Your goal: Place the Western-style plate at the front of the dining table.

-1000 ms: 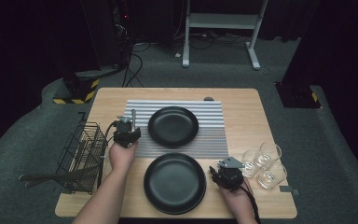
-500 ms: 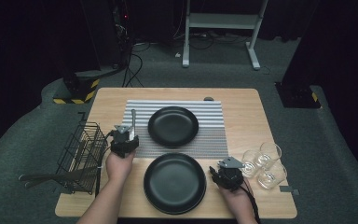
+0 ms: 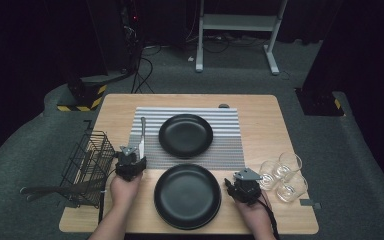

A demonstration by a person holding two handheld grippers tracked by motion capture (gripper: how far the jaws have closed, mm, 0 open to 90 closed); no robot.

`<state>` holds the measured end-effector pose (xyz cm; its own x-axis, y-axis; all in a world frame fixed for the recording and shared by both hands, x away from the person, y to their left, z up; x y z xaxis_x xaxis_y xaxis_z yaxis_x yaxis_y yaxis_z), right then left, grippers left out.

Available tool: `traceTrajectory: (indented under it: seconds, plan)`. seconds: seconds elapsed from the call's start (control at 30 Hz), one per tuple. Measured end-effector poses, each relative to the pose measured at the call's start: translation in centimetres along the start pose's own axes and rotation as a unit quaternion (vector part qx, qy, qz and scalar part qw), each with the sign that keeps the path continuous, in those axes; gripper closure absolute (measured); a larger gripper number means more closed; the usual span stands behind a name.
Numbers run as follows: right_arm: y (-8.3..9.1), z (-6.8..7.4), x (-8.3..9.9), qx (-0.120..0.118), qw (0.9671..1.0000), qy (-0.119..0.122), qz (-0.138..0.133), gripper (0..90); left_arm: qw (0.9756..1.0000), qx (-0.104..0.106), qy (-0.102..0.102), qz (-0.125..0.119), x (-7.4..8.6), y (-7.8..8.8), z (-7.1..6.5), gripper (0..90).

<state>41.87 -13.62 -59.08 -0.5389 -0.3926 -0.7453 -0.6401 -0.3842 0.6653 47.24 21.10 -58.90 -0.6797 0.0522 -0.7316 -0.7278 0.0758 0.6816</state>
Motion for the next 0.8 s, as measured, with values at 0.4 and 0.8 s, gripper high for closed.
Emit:
traceTrajectory:
  seconds: [0.4,0.8]
  plan:
    - [0.06,0.03,-0.01,-0.004,1.0,-0.001,-0.002,52.1,0.9996,-0.003,-0.027,0.001,0.01,0.02,-0.2,76.5]
    - [0.01,0.03,0.03,-0.003,1.0,0.0,0.001,52.3,0.9994,0.013,-0.033,0.002,-0.55,-0.55,-0.43,76.5]
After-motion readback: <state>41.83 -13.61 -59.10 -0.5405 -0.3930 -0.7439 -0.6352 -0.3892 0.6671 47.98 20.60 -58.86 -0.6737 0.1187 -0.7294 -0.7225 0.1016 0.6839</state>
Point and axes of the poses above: each handheld gripper's, and its own axes: y roughly backward along the jaws, x roughly out of its underside, z roughly to its left, the point moved 10 cm from there along -y, roughly forward along the jaws, and after that the axes turned 3 degrees about -x, right-handed, at the moved point
